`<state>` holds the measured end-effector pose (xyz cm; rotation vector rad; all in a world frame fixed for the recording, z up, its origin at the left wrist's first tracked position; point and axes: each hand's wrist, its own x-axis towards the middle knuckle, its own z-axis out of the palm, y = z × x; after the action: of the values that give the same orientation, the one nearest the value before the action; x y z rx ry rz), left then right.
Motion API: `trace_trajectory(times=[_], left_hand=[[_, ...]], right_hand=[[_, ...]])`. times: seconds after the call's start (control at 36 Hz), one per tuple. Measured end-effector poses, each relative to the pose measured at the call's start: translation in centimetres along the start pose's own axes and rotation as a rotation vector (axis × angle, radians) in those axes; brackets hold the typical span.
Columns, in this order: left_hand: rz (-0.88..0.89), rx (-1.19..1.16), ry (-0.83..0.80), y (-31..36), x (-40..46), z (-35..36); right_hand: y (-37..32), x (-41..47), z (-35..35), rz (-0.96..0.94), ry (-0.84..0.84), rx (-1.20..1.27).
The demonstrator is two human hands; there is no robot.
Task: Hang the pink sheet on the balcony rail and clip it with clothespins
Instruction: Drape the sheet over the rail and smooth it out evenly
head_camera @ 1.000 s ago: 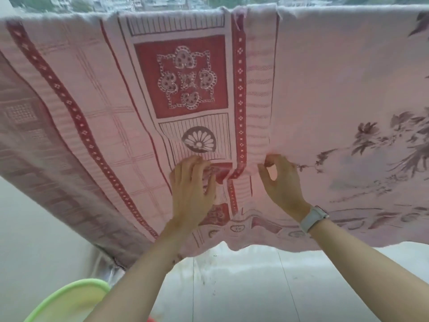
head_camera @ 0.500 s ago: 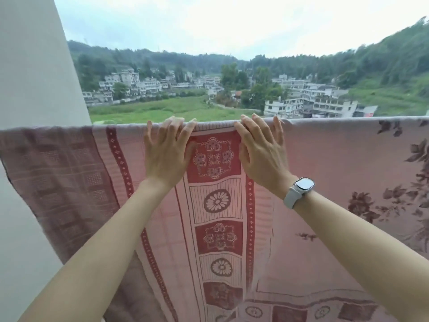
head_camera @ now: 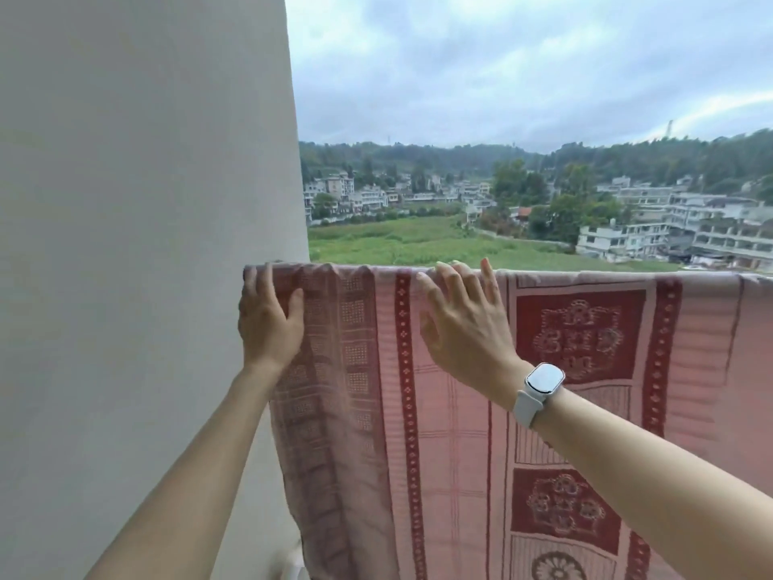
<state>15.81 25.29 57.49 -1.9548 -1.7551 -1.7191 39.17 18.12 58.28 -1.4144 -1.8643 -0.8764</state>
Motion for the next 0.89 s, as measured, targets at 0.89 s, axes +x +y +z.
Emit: trace_trajectory(times=[0.89], left_hand=[[-0.041,-0.593,-0.237,-6.3,3.0,0.4]], right_hand=[[-6.8,-1.3,5.3,-0.162,-0.123,-0.136]])
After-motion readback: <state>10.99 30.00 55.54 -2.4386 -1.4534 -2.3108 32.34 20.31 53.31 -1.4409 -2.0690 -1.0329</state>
